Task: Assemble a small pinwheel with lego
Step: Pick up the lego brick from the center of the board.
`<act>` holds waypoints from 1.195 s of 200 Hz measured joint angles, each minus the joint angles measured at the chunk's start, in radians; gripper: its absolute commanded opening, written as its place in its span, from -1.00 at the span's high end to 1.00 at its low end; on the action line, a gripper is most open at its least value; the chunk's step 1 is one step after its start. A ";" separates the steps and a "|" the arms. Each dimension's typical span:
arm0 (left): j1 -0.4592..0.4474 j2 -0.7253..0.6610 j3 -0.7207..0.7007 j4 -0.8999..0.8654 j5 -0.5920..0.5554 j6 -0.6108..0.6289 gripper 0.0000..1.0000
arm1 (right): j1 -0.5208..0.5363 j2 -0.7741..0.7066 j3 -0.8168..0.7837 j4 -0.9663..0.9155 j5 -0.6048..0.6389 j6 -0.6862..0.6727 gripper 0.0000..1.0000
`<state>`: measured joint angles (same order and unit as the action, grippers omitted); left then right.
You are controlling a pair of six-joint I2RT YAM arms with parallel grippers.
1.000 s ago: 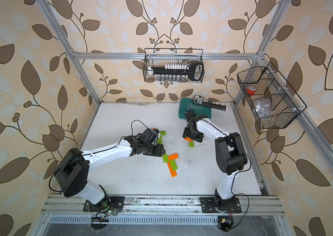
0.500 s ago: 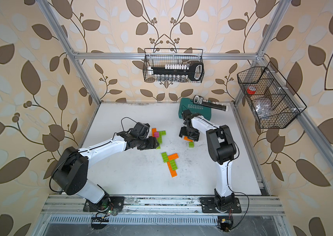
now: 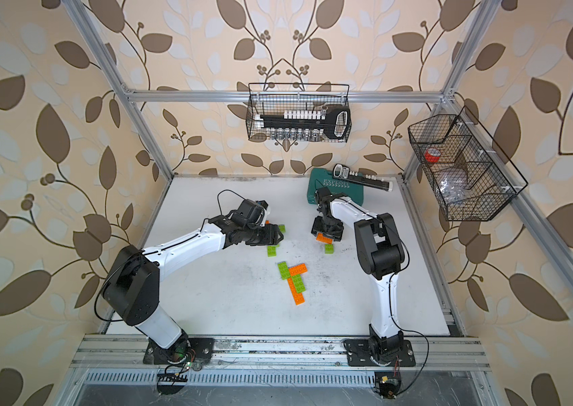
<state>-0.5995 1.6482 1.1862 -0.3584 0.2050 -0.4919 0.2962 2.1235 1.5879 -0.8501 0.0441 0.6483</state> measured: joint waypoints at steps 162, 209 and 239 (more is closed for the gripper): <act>-0.028 -0.006 0.032 -0.098 -0.085 0.017 -0.33 | 0.000 -0.089 -0.024 -0.021 0.012 0.013 -0.06; -0.076 -0.026 0.039 -0.199 -0.172 0.000 -0.30 | 0.018 -0.313 -0.146 -0.032 0.035 0.024 -0.06; -0.180 -0.092 -0.048 -0.201 -0.188 -0.058 -0.32 | 0.108 -0.403 -0.247 -0.053 0.052 0.049 -0.06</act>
<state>-0.7792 1.5566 1.1381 -0.5591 0.0174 -0.5503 0.4046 1.7206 1.3407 -0.9035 0.0959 0.6971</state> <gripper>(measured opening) 0.653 0.579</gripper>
